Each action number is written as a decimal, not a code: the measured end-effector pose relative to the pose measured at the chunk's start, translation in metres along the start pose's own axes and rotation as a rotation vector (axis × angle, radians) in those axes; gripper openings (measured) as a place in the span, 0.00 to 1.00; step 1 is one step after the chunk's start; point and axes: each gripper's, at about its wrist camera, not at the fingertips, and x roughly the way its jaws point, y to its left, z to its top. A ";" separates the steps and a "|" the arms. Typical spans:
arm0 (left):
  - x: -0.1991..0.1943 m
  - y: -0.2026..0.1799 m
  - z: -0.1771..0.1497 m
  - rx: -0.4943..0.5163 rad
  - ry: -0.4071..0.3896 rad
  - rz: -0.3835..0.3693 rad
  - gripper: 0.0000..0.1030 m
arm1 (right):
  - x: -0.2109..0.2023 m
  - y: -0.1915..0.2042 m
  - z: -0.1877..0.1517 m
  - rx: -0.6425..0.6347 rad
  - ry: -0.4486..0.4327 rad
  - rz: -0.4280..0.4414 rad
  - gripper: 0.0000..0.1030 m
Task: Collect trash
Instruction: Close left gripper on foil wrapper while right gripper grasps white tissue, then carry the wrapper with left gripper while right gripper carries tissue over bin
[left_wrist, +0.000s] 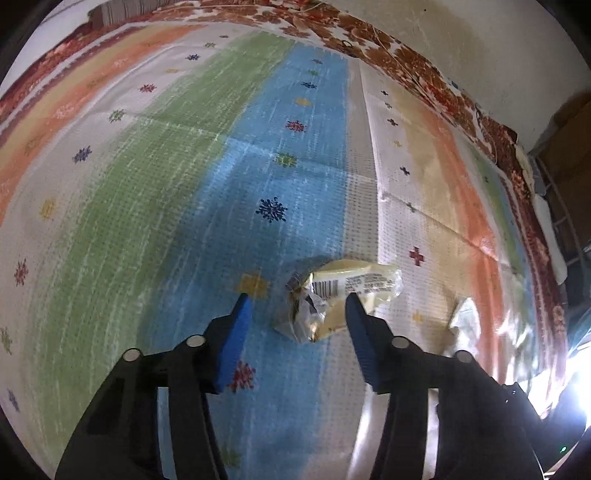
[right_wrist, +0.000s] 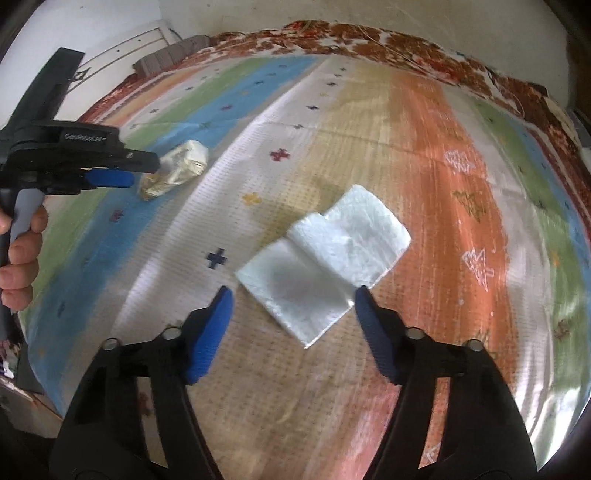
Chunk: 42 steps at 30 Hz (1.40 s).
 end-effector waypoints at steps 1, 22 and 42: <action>0.002 0.000 0.000 0.007 0.000 0.004 0.42 | 0.003 -0.002 -0.002 0.005 0.007 -0.001 0.52; -0.038 -0.033 -0.021 0.025 -0.010 0.022 0.10 | -0.049 0.003 -0.006 0.028 -0.002 0.039 0.04; -0.116 -0.059 -0.078 0.043 -0.017 -0.031 0.10 | -0.168 0.019 -0.045 0.049 -0.071 0.078 0.04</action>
